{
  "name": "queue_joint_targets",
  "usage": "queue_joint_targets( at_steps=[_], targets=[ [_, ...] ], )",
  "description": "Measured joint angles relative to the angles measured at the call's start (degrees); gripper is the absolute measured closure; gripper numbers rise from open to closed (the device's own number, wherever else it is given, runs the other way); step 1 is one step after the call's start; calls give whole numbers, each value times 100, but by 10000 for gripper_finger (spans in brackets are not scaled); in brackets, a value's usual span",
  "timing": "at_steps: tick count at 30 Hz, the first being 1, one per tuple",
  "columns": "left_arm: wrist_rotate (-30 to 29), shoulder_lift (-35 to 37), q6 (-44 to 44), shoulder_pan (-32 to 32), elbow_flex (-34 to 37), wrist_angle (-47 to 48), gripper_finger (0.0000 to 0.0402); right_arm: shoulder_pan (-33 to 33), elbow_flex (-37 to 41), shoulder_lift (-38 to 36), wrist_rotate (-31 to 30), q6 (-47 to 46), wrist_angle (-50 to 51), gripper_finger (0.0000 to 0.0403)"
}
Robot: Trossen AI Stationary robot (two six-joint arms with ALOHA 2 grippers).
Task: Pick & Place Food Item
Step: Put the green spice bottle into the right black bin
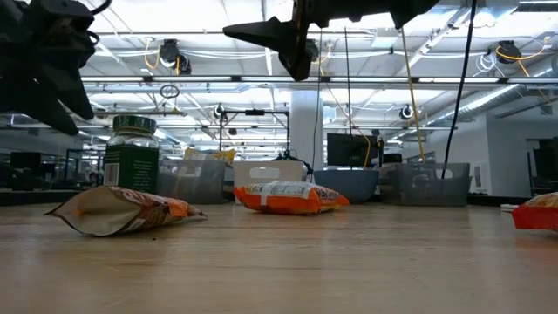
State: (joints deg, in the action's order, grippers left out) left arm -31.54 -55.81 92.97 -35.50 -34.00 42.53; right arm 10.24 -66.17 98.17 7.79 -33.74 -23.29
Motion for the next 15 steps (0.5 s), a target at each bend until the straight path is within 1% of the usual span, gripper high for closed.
queue_joint_targets(
  at_steps=[4,7,10,15],
  targets=[
    [76,21,-528,191,0,-271,225,0,0,0,-1,11,-2,149],
    [270,48,-1010,389,0,-549,213,0,0,0,-2,25,-1,149],
    [607,46,-1417,611,-2,-693,187,0,0,0,-9,55,0,149],
    [1290,46,-1900,990,-66,-670,129,-11,0,0,-16,57,0,149]
  ],
)
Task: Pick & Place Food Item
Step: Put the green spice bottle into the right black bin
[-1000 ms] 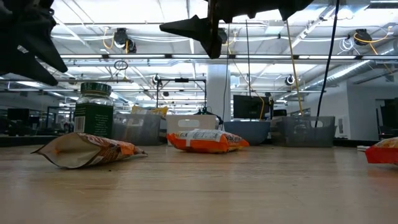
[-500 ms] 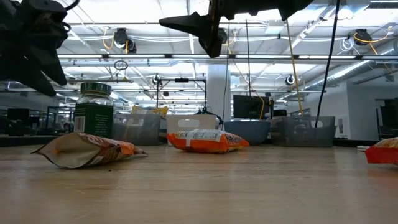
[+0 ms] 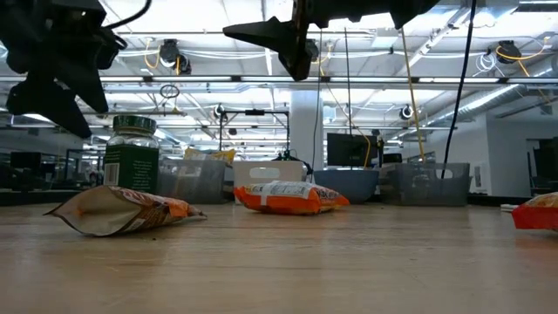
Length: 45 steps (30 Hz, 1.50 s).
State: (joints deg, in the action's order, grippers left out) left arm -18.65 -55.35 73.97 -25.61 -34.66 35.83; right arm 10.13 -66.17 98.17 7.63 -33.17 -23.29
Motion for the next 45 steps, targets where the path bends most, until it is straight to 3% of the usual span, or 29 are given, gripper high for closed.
queue_joint_targets(
  at_steps=[7,12,21,23,31,35,39,45],
  targets=[
    [1349,0,-887,606,-120,3,51,-48,0,0,-15,-2,0,149],
    [2124,0,-1619,840,-124,98,16,-159,0,0,-30,0,0,149],
    [2395,0,-1584,667,-124,176,5,-341,0,0,-32,0,-4,149],
    [2137,0,-1551,588,-126,259,5,-376,0,0,-37,0,-9,149],
    [-91,22,-773,-305,-126,429,4,-417,0,-2,-336,-23,-36,149],
    [-926,-51,-305,-806,-8,308,4,-417,0,-2,-335,-63,-42,149],
    [-1374,-198,158,-1144,250,-225,5,-417,2,-2,-491,-63,-39,149],
    [-1445,-732,231,-1246,642,-1468,5,-466,1,-2,-618,-102,-40,149]
  ],
)
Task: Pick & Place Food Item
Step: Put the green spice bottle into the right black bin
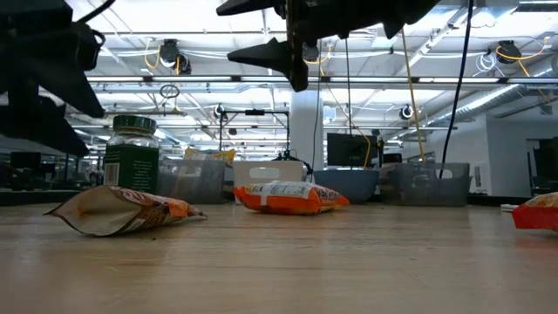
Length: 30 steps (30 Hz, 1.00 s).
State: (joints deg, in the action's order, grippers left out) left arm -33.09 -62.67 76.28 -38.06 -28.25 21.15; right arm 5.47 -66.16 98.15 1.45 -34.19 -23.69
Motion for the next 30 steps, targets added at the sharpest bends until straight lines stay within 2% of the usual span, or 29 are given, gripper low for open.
queue_joint_targets(
  at_steps=[12,16,20,30],
  targets=[
    [-395,-1342,551,3,28,-343,5,-58,-1,0,12,-228,46,149],
    [-678,-1549,409,56,26,-934,5,-58,0,0,12,-267,91,149],
    [-725,-1723,71,154,19,-1431,5,-58,1,0,12,-268,224,149],
    [-751,-2133,97,559,19,-1547,5,-58,1,0,14,-272,278,149]
  ],
)
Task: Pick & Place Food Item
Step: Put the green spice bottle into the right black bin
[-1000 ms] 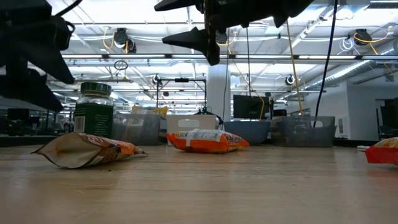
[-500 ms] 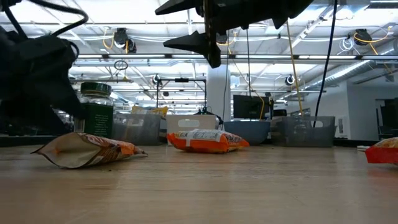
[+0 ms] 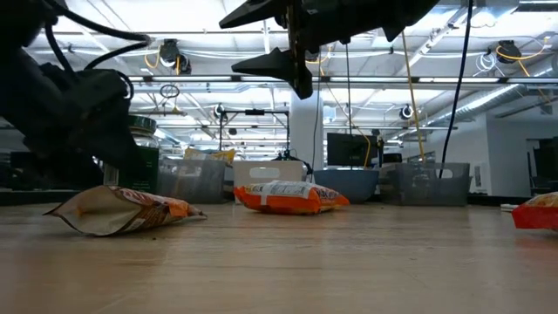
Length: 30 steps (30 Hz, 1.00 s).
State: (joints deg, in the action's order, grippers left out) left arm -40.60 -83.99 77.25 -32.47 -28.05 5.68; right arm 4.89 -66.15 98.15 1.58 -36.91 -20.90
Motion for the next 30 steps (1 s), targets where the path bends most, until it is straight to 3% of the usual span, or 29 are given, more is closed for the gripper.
queue_joint_targets(
  at_steps=[25,30],
  targets=[
    [460,-1,-365,506,0,-312,6,-2,0,0,4,157,26,149],
    [463,-1,-423,546,0,-300,50,-2,0,0,18,157,30,149]
  ],
)
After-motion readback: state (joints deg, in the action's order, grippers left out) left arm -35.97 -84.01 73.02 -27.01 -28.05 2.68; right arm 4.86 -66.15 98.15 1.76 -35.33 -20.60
